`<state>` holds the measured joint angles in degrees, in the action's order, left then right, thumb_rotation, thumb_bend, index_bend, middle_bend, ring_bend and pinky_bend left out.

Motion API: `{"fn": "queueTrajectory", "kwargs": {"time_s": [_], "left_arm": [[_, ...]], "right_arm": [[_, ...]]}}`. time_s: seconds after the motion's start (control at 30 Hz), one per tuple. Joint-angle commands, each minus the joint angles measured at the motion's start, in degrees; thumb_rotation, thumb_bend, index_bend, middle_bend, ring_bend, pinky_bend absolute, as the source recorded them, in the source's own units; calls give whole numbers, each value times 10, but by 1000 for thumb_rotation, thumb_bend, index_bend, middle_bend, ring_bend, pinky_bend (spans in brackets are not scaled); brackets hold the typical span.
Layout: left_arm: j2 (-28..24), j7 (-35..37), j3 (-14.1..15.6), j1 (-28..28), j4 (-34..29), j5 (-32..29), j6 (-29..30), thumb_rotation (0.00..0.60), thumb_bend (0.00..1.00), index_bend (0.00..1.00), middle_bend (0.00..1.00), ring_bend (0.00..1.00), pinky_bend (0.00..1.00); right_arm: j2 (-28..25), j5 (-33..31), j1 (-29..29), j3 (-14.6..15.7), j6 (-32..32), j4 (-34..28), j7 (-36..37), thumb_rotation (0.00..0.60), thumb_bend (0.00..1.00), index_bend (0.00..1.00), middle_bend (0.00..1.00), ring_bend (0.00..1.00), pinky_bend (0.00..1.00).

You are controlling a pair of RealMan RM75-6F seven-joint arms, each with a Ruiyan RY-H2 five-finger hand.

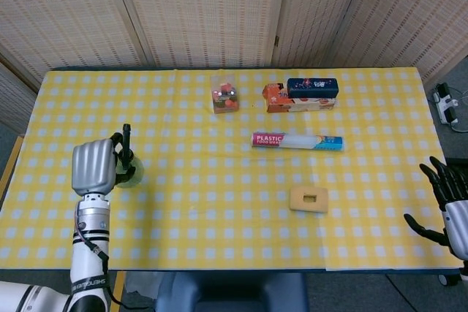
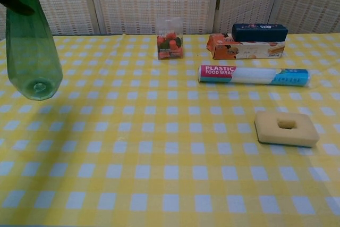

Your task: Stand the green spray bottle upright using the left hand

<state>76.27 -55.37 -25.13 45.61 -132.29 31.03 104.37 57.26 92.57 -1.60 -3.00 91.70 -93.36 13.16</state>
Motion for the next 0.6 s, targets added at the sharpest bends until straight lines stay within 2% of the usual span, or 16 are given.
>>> {"fn": "queueTrajectory", "kwargs": {"time_s": [0.03, 0.17, 0.27, 0.4, 0.6], "left_arm": [[-88, 144, -65, -68, -27, -53, -114, 600, 600, 860, 1000, 1000, 1000], [-135, 236, -92, -99, -19, -94, -203, 600, 600, 860, 1000, 1000, 1000], [-167, 280, -101, -112, -3, -124, -272, 600, 601, 860, 1000, 1000, 1000], [-191, 319, -87, -122, 29, -122, -334, 600, 603, 860, 1000, 1000, 1000], [-177, 349, -45, -123, 67, -67, -355, 600, 603, 858, 1000, 1000, 1000]], "right_arm": [[3, 0, -2, 1, -5, -2, -6, 600, 256, 0, 0, 0, 0], [6, -2, -5, 1, -11, -2, -14, 600, 257, 0, 0, 0, 0], [6, -4, -6, 0, -12, -2, -16, 600, 257, 0, 0, 0, 0], [7, -6, -6, -1, -10, -2, -18, 600, 257, 0, 0, 0, 0], [9, -6, -7, 0, -13, -4, -27, 600, 257, 0, 0, 0, 0]]}}
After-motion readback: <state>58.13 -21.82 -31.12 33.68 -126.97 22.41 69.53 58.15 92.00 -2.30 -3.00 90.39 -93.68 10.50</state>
